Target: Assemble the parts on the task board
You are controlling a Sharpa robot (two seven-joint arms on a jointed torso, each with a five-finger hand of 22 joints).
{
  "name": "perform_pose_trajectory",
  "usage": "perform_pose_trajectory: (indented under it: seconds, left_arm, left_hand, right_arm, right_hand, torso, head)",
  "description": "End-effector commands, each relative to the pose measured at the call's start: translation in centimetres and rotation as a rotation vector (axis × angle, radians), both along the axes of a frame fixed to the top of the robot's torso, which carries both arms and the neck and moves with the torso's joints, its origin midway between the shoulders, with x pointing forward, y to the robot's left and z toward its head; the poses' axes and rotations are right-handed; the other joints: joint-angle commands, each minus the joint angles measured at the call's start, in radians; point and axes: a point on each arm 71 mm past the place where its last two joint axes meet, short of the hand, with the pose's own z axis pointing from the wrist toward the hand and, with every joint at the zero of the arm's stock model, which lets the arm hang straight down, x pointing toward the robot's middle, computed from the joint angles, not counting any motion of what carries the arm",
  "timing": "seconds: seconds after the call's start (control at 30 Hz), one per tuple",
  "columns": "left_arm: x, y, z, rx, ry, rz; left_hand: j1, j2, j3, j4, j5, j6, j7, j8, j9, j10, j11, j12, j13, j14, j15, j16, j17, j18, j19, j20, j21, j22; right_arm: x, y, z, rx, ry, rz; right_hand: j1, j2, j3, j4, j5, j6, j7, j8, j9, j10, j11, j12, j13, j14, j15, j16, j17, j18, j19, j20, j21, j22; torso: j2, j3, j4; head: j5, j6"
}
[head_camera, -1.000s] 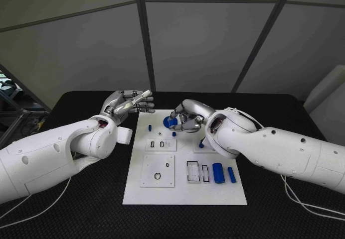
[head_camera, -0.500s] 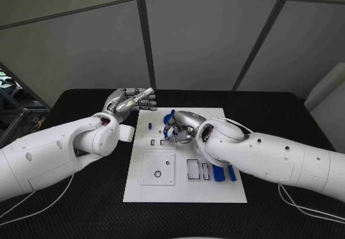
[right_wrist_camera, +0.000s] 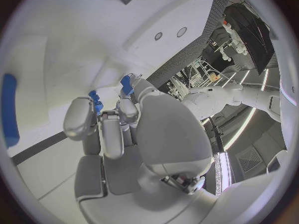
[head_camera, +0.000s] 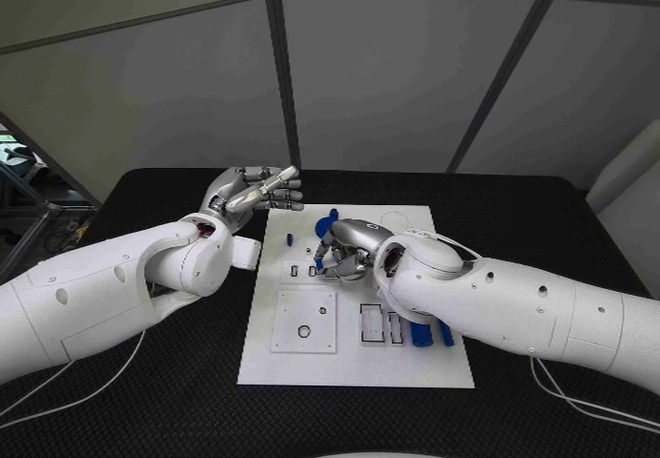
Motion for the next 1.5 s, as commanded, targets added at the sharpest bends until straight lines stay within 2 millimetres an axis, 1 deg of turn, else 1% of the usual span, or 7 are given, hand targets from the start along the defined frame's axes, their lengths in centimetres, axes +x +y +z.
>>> perform_pose_trajectory:
  seconds: [0.03, 0.13, 0.33, 0.5, 1.27, 1.5]
  left_arm:
    - [0.01, -0.2, 0.2, -0.005, -0.013, -0.014]
    - [0.04, -0.19, 0.19, -0.005, -0.012, -0.014]
    - [0.05, -0.2, 0.17, -0.006, -0.012, -0.015]
    - [0.08, -0.27, 0.16, -0.006, -0.011, -0.016]
    - [0.1, -0.19, 0.13, -0.006, -0.011, -0.015]
    - [0.1, -0.18, 0.13, -0.006, -0.011, -0.015]
  left_hand:
    - [0.009, 0.003, 0.003, -0.004, 0.0, 0.001, 0.003, -0.006, 0.0, -0.002, 0.0, -0.005, 0.0, -0.002, 0.001, -0.005, 0.002, 0.051, 0.0, 0.005, -0.005, -0.001]
    - [0.009, 0.003, 0.003, -0.004, 0.0, 0.001, 0.003, -0.006, 0.0, -0.002, 0.0, -0.005, 0.0, -0.002, 0.001, -0.005, 0.002, 0.051, 0.0, 0.005, -0.005, -0.001]
    - [0.009, 0.002, 0.004, -0.005, 0.0, 0.001, 0.002, -0.006, 0.0, -0.001, 0.0, -0.005, 0.0, -0.001, 0.0, -0.005, 0.002, 0.051, 0.001, 0.005, -0.005, -0.001]
    - [0.009, 0.002, 0.004, -0.005, 0.0, 0.001, 0.002, -0.006, 0.0, -0.001, 0.0, -0.005, 0.0, -0.001, 0.0, -0.005, 0.002, 0.051, 0.001, 0.005, -0.005, -0.001]
    - [0.009, 0.002, 0.004, -0.005, 0.0, 0.001, 0.002, -0.006, 0.0, -0.001, 0.0, -0.005, 0.0, -0.001, 0.0, -0.005, 0.002, 0.051, 0.001, 0.005, -0.005, -0.001]
    - [0.009, 0.002, 0.004, -0.005, 0.0, 0.001, 0.002, -0.006, 0.0, -0.001, 0.0, -0.005, 0.0, -0.001, 0.0, -0.005, 0.002, 0.051, 0.001, 0.005, -0.005, -0.001]
  right_arm:
    - [-0.08, 0.19, -0.12, -0.024, -0.001, 0.013]
    - [-0.09, 0.25, -0.26, -0.028, -0.003, 0.016]
    - [0.08, 0.16, -0.46, -0.036, -0.002, 0.012]
    - [0.14, 0.17, -0.56, -0.042, 0.0, 0.012]
    - [0.08, 0.08, -0.79, -0.085, -0.004, 0.021]
    - [0.07, 0.02, -0.91, -0.096, -0.001, 0.021]
  right_hand:
    - [-0.007, 0.0, 0.002, 0.003, 0.004, 0.008, -0.003, 0.004, 0.002, 0.002, -0.001, 0.002, -0.002, 0.075, -0.009, 0.001, 0.124, -0.01, 0.006, 0.0, 0.002, -0.001]
    - [-0.009, -0.001, 0.002, 0.004, 0.004, 0.006, -0.003, 0.003, 0.002, 0.001, -0.001, 0.001, -0.003, 0.075, -0.009, 0.001, 0.123, -0.01, 0.006, 0.0, 0.002, -0.002]
    - [-0.01, -0.001, 0.002, 0.004, 0.004, 0.005, -0.002, 0.002, 0.001, 0.0, -0.001, 0.0, -0.004, 0.074, -0.009, 0.001, 0.123, -0.01, 0.005, 0.0, 0.001, -0.003]
    - [-0.011, -0.003, 0.002, 0.004, 0.004, 0.003, -0.002, 0.002, 0.001, -0.001, -0.001, -0.001, -0.004, 0.075, -0.009, 0.001, 0.124, -0.01, 0.005, 0.0, 0.001, -0.003]
    - [-0.015, -0.012, 0.005, 0.002, 0.007, -0.008, 0.002, -0.004, -0.003, -0.007, 0.002, -0.006, -0.008, 0.076, -0.007, 0.004, 0.129, -0.01, 0.002, 0.001, 0.0, -0.005]
    - [-0.017, -0.016, 0.006, 0.002, 0.008, -0.011, 0.004, -0.006, -0.004, -0.01, 0.004, -0.009, -0.011, 0.076, -0.006, 0.004, 0.129, -0.009, 0.001, 0.002, -0.001, -0.006]
  torso:
    - [0.0, 0.0001, -0.0011]
    - [0.0, 0.001, -0.001]
    - [0.0, -0.0004, 0.0005]
    - [0.0, 0.0008, -0.0006]
    - [-0.001, 0.0004, -0.0012]
    - [-0.001, 0.0002, -0.0007]
  head:
    - [0.001, -0.002]
    - [0.002, -0.003]
    - [0.002, -0.004]
    - [0.003, -0.006]
    - [0.003, -0.012]
    - [0.001, -0.011]
